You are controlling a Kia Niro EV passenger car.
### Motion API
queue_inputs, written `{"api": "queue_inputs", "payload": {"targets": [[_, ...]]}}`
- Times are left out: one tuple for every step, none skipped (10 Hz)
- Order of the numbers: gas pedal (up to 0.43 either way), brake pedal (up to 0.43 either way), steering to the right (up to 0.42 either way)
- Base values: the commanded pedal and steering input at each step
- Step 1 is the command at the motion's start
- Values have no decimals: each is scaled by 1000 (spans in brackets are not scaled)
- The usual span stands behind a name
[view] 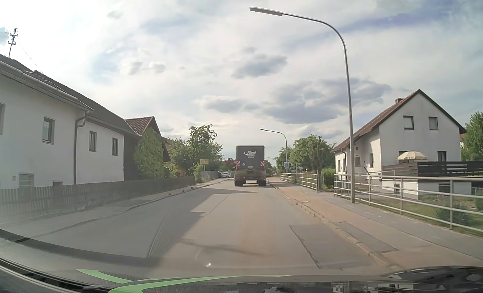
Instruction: Follow the waypoints while adhering to traffic rules and regulations
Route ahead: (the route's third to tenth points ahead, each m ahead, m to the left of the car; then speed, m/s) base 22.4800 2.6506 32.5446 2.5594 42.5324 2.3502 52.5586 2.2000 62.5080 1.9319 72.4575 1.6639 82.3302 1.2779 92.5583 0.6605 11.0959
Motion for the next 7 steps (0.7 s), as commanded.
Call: {"api": "queue_inputs", "payload": {"targets": [[138,0,-10],[138,0,-10],[138,0,-10],[138,0,-9],[138,0,-8],[138,0,-7],[138,0,-7]]}}
